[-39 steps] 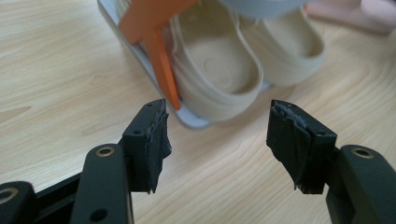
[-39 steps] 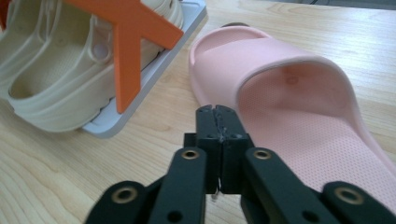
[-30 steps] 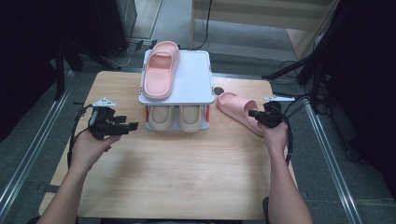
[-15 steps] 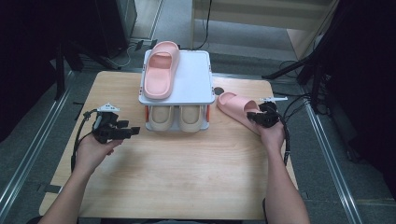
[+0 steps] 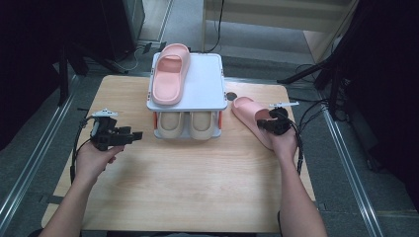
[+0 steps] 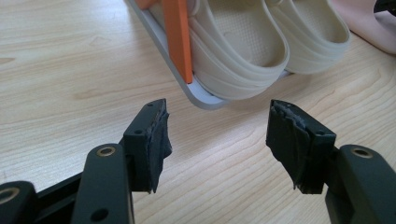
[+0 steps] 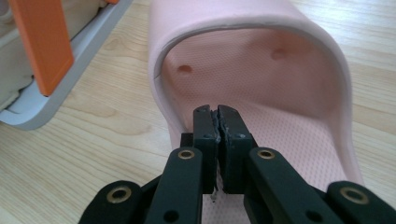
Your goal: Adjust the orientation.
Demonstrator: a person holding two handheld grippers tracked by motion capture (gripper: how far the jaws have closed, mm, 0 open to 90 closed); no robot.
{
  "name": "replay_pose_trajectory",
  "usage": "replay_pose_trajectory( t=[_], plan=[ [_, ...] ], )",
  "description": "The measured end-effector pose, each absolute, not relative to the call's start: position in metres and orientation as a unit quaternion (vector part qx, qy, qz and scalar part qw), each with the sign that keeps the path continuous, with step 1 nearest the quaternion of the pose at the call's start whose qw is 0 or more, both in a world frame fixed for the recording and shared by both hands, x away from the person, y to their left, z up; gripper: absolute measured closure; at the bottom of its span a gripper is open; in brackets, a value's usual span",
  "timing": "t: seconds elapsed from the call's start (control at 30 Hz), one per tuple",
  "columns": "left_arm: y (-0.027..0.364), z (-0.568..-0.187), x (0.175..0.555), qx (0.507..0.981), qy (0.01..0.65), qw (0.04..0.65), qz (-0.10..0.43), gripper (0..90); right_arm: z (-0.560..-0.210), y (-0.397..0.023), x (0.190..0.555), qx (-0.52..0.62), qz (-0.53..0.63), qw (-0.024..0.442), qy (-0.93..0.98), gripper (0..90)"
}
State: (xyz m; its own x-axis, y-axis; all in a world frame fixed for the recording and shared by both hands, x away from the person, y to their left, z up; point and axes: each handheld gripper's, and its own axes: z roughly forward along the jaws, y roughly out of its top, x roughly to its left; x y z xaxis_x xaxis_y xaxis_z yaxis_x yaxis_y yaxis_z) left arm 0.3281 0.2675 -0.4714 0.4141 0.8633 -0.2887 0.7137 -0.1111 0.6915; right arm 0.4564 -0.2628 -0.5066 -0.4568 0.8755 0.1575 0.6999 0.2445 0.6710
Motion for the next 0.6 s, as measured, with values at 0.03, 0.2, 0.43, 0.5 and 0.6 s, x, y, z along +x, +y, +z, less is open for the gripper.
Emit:
replay_pose_trajectory(
  t=[0.03,0.2,0.43,0.5,0.6],
  plan=[
    [0.267,-0.472,0.329,0.741,0.533,0.398,0.094,38.9,-0.507,-0.261,0.456,0.506,0.35,0.123,0.779,87.2],
    [0.267,-0.475,0.332,0.74,0.534,0.398,0.093,39.0,-0.506,-0.252,0.453,0.504,0.349,0.121,0.78,86.5],
    [0.263,-0.475,0.34,0.745,0.532,0.393,0.085,38.7,-0.507,-0.244,0.449,0.517,0.356,0.117,0.77,86.2],
    [0.262,-0.476,0.343,0.748,0.531,0.39,0.083,38.7,-0.507,-0.241,0.447,0.521,0.357,0.119,0.767,86.2],
    [0.26,-0.478,0.346,0.749,0.532,0.387,0.08,38.7,-0.508,-0.238,0.446,0.528,0.364,0.11,0.759,85.8]
  ],
)
